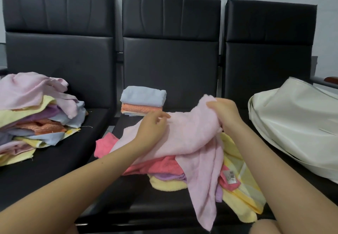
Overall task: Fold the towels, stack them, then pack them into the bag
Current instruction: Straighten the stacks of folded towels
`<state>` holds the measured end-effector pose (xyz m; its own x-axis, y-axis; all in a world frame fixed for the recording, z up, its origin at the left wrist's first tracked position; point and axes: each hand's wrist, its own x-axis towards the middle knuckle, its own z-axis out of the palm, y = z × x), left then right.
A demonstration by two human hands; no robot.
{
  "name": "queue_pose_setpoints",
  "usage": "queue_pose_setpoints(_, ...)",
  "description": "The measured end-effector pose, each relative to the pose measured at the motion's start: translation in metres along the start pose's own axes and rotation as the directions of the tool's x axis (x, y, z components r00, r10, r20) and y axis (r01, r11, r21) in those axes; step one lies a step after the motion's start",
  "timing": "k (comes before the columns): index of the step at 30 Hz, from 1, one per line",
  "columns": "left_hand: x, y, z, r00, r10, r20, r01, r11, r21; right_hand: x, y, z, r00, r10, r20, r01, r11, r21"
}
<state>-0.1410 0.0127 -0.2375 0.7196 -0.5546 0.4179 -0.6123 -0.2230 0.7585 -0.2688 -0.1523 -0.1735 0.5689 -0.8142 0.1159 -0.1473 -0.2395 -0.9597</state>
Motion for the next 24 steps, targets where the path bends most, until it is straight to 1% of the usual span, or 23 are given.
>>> queue_pose_setpoints(1,0.002,0.000,-0.005,0.996,-0.081,-0.033,0.079,0.995,-0.062,-0.006,-0.009,0.010,1.000,-0.004,0.028,0.003,1.000,0.014)
queue_pose_setpoints(2,0.004,-0.001,-0.009,0.983,-0.179,-0.047,0.170,0.973,-0.156,-0.012,-0.019,0.021,0.996,0.008,0.092,-0.008,1.000,0.005)
queue_pose_setpoints(3,0.005,0.001,-0.013,0.957,-0.287,-0.033,0.268,0.924,-0.274,-0.020,-0.026,0.030,0.981,0.020,0.191,-0.022,1.000,0.011)
queue_pose_setpoints(4,0.004,0.003,-0.016,0.921,-0.389,0.014,0.363,0.845,-0.392,-0.027,-0.031,0.038,0.947,0.030,0.320,-0.045,0.998,0.039)
queue_pose_setpoints(5,0.004,0.005,-0.018,0.887,-0.457,0.072,0.431,0.761,-0.485,-0.033,-0.034,0.045,0.892,0.045,0.450,-0.083,0.994,0.066)
queue_pose_setpoints(6,0.004,0.006,-0.019,0.865,-0.487,0.124,0.472,0.703,-0.533,-0.038,-0.034,0.050,0.840,0.060,0.539,-0.117,0.991,0.072)
queue_pose_setpoints(7,0.005,0.006,-0.020,0.857,-0.492,0.156,0.489,0.677,-0.550,-0.040,-0.031,0.055,0.818,0.078,0.571,-0.134,0.989,0.058)
queue_pose_setpoints(8,0.005,0.006,-0.020,0.858,-0.486,0.168,0.490,0.673,-0.554,-0.039,-0.029,0.059,0.833,0.096,0.544,-0.144,0.989,0.046)
queue_pose_setpoints(9,0.005,0.006,-0.019,0.868,-0.465,0.174,0.478,0.687,-0.547,-0.037,-0.025,0.062,0.875,0.097,0.474,-0.135,0.990,0.047)
queue_pose_setpoints(10,0.005,0.007,-0.019,0.884,-0.430,0.181,0.458,0.727,-0.511,-0.034,-0.020,0.064,0.922,0.073,0.379,-0.098,0.994,0.046)
queue_pose_setpoints(11,0.004,0.007,-0.019,0.900,-0.391,0.192,0.434,0.772,-0.464,-0.028,-0.013,0.064,0.959,0.013,0.283,-0.013,1.000,0.000)
queue_pose_setpoints(12,0.002,0.008,-0.019,0.909,-0.364,0.206,0.418,0.804,-0.424,-0.022,-0.005,0.063,0.974,-0.083,0.209,0.107,0.989,-0.104)
queue_pose_setpoints(13,0.001,0.010,-0.017,0.911,-0.355,0.209,0.412,0.819,-0.401,-0.018,0.003,0.061,0.968,-0.183,0.172,0.218,0.951,-0.218)
queue_pose_setpoints(14,0.001,0.012,-0.016,0.914,-0.354,0.200,0.406,0.823,-0.397,-0.015,0.010,0.059,0.957,-0.242,0.160,0.280,0.914,-0.293)
queue_pose_setpoints(15,0.002,0.014,-0.014,0.920,-0.352,0.173,0.393,0.828,-0.401,-0.012,0.014,0.057,0.953,-0.259,0.159,0.298,0.899,-0.320)
queue_pose_setpoints(17,0.005,0.016,-0.013,0.931,-0.354,0.092,0.359,0.833,-0.422,-0.010,0.018,0.055,0.948,-0.265,0.175,0.308,0.898,-0.313)
queue_pose_setpoints(18,0.007,0.017,-0.013,0.935,-0.350,0.046,0.338,0.850,-0.403,-0.010,0.019,0.056,0.941,-0.272,0.200,0.325,0.891,-0.317)
queue_pose_setpoints(19,0.007,0.015,-0.014,0.943,-0.334,0.007,0.316,0.884,-0.344,-0.010,0.021,0.058,0.930,-0.275,0.242,0.348,0.870,-0.349)
queue_pose_setpoints(20,0.006,0.012,-0.014,0.952,-0.306,-0.016,0.292,0.921,-0.258,-0.011,0.023,0.061,0.914,-0.269,0.302,0.380,0.827,-0.415)
queue_pose_setpoints(22,0.004,0.002,-0.012,0.973,-0.232,-0.004,0.232,0.973,-0.012,-0.013,0.029,0.069,0.879,-0.231,0.417,0.454,0.669,-0.589)
queue_pose_setpoints(23,0.003,-0.003,-0.011,0.976,-0.217,0.026,0.211,0.967,0.144,-0.013,0.032,0.073,0.869,-0.215,0.446,0.477,0.601,-0.641)
queue_pose_setpoints(24,0.002,-0.007,-0.009,0.974,-0.222,0.053,0.197,0.935,0.296,-0.014,0.034,0.076,0.868,-0.201,0.455,0.482,0.566,-0.669)
